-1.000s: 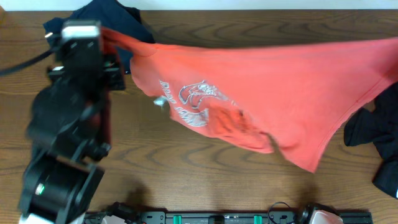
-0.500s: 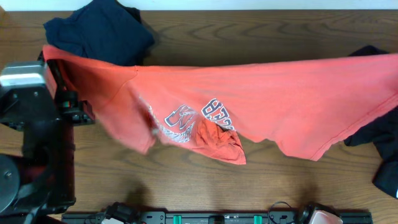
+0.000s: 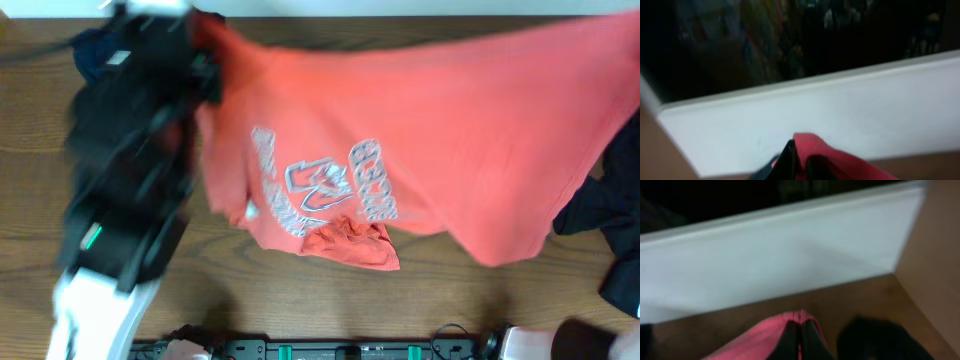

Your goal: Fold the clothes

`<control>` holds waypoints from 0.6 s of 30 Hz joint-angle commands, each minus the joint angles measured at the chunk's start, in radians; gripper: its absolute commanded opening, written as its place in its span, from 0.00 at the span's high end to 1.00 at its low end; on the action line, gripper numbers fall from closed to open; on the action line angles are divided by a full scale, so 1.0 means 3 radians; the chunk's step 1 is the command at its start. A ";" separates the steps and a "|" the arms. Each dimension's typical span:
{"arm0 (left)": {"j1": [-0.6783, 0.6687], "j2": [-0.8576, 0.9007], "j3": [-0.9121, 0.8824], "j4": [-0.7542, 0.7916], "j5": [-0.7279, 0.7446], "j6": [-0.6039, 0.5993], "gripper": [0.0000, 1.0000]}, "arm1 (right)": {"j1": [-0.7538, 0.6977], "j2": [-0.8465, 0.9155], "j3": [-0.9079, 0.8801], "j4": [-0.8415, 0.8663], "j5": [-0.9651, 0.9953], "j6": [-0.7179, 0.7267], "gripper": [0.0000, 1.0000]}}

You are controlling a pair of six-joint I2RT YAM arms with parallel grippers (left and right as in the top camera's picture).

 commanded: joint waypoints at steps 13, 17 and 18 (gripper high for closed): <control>0.0586 0.1967 0.2372 0.0253 0.0852 0.0240 0.94 | 0.0025 0.0987 0.0215 0.2265 -0.1086 0.0163 0.99; 0.0586 0.2041 0.2869 0.0095 0.0932 0.0331 0.94 | 0.0025 0.0985 0.0523 0.2241 -0.1146 0.0163 0.99; 0.0591 0.2026 0.2906 0.0039 0.0932 0.0331 0.94 | 0.0025 0.0985 0.0568 0.2207 -0.1148 0.0161 0.99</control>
